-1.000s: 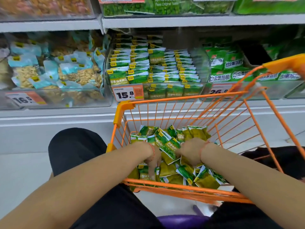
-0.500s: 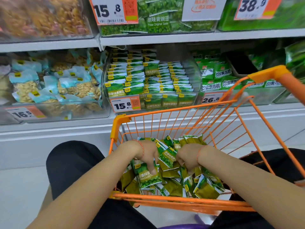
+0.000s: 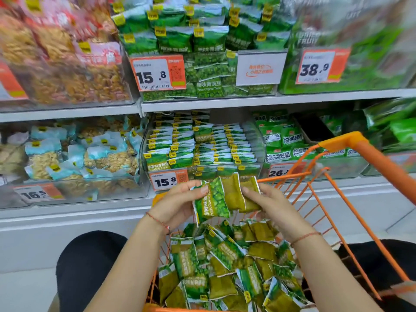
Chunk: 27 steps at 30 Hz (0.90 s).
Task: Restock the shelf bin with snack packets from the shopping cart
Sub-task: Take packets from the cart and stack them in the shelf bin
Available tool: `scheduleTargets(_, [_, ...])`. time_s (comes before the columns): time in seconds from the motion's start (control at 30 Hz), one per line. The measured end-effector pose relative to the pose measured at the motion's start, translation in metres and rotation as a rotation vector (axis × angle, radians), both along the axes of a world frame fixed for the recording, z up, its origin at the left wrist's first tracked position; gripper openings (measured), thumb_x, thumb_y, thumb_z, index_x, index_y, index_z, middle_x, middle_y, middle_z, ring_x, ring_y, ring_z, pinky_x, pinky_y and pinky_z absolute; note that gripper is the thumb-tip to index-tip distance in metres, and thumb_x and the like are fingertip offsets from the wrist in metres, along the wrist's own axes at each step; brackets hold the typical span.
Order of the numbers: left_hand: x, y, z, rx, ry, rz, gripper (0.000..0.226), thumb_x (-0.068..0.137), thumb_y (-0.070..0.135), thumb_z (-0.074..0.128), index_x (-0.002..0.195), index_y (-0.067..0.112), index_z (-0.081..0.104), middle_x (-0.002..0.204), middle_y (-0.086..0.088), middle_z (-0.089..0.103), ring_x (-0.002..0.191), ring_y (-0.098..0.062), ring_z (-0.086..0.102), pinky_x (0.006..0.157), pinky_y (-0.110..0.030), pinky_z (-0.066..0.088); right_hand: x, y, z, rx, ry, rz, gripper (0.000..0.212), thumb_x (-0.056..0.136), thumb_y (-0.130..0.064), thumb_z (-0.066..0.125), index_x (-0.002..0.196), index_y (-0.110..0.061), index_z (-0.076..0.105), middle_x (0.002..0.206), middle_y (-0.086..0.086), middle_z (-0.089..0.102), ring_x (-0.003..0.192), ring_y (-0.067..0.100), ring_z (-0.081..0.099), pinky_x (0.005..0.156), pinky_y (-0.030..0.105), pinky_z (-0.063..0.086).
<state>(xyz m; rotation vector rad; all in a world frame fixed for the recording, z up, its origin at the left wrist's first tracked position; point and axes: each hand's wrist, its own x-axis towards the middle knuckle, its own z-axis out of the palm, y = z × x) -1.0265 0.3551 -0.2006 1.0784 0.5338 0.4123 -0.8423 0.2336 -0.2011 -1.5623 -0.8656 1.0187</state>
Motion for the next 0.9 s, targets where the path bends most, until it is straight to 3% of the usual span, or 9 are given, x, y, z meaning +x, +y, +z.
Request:
scheduleTargets(0.07, [0.005, -0.002, -0.005, -0.089, -0.120, 0.065, 0.066, 0.049, 0.030, 0.093, 0.100, -0.001, 0.065, 0.086, -0.011, 0.071, 0.073, -0.018, 0.069, 0.061, -0.027, 0.056, 0.001, -0.003, 0.001, 0.026, 0.083, -0.049, 0.022, 0.093, -0.029, 0.057, 0.104, -0.011, 0.064, 0.069, -0.005, 0.068, 0.054, 0.009, 0.061, 0.042, 0.020, 0.038])
scheduleTargets(0.13, [0.006, -0.001, -0.010, -0.156, -0.172, 0.136, 0.070, 0.036, 0.035, 0.096, 0.097, 0.007, 0.074, 0.093, -0.014, 0.072, 0.073, -0.022, 0.070, 0.057, -0.027, 0.056, 0.001, -0.006, 0.003, 0.040, 0.184, -0.099, 0.023, 0.093, -0.028, 0.057, 0.105, -0.009, 0.064, 0.069, -0.002, 0.066, 0.050, 0.010, 0.058, 0.040, 0.019, 0.036])
scheduleTargets(0.23, [0.003, 0.001, -0.013, -0.237, -0.203, 0.199, 0.071, 0.028, 0.034, 0.098, 0.092, 0.013, 0.077, 0.086, -0.011, 0.073, 0.060, -0.020, 0.068, 0.048, -0.022, 0.054, 0.002, -0.007, 0.003, 0.041, 0.321, -0.143, 0.022, 0.092, -0.027, 0.059, 0.105, -0.011, 0.064, 0.074, 0.000, 0.068, 0.055, 0.012, 0.061, 0.044, 0.019, 0.041])
scheduleTargets(0.33, [-0.003, 0.003, -0.014, -0.292, -0.252, 0.245, 0.093, 0.028, 0.031, 0.098, 0.111, 0.010, 0.064, 0.081, -0.009, 0.073, 0.055, -0.017, 0.067, 0.045, -0.021, 0.052, 0.001, -0.007, 0.005, 0.075, 0.421, -0.163, 0.019, 0.092, -0.025, 0.058, 0.107, -0.012, 0.061, 0.078, -0.001, 0.072, 0.065, 0.016, 0.067, 0.052, 0.023, 0.047])
scheduleTargets(0.47, [-0.004, 0.000, -0.012, -0.307, -0.268, 0.305, 0.069, 0.046, 0.028, 0.092, 0.107, 0.012, 0.062, 0.072, -0.005, 0.071, 0.050, -0.014, 0.065, 0.044, -0.020, 0.052, -0.001, -0.007, 0.005, 0.126, 0.505, -0.146, 0.025, 0.090, -0.019, 0.061, 0.113, -0.011, 0.059, 0.090, 0.004, 0.070, 0.071, 0.019, 0.068, 0.052, 0.022, 0.053])
scheduleTargets(0.57, [-0.004, -0.001, -0.011, -0.328, -0.286, 0.324, 0.035, 0.072, 0.028, 0.069, 0.102, 0.012, 0.063, 0.067, -0.004, 0.069, 0.046, -0.012, 0.062, 0.044, -0.019, 0.052, -0.005, -0.007, 0.003, 0.275, 0.226, -0.146, 0.026, 0.084, -0.002, 0.065, 0.107, -0.016, 0.064, 0.104, 0.001, 0.067, 0.092, 0.019, 0.065, 0.065, 0.021, 0.053])
scheduleTargets(0.7, [-0.006, 0.001, -0.016, -0.327, -0.304, 0.317, 0.062, 0.025, 0.032, 0.098, 0.081, 0.016, 0.078, 0.075, -0.006, 0.071, 0.056, -0.015, 0.066, 0.048, -0.022, 0.054, -0.013, -0.006, -0.004, 0.463, -0.396, -0.144, 0.052, 0.080, 0.012, 0.062, 0.092, -0.037, 0.071, 0.117, -0.012, 0.056, 0.110, 0.000, 0.054, 0.086, 0.021, 0.050])
scheduleTargets(0.83, [-0.005, 0.004, -0.019, -0.351, -0.347, 0.304, 0.073, 0.023, 0.032, 0.098, 0.091, 0.015, 0.075, 0.083, -0.008, 0.073, 0.063, -0.017, 0.069, 0.051, -0.024, 0.056, -0.013, -0.006, -0.011, 0.459, -0.517, -0.143, 0.065, 0.074, 0.014, 0.056, 0.092, -0.047, 0.068, 0.120, -0.021, 0.052, 0.114, -0.008, 0.047, 0.092, 0.030, 0.048])
scheduleTargets(0.9, [-0.003, 0.001, -0.020, -0.383, -0.372, 0.268, 0.084, 0.028, 0.029, 0.098, 0.105, 0.010, 0.068, 0.093, -0.013, 0.072, 0.072, -0.024, 0.071, 0.059, -0.031, 0.059, -0.015, -0.007, -0.010, 0.463, -0.552, -0.143, 0.064, 0.074, 0.018, 0.056, 0.093, -0.042, 0.067, 0.121, -0.019, 0.050, 0.112, -0.014, 0.045, 0.093, 0.022, 0.046])
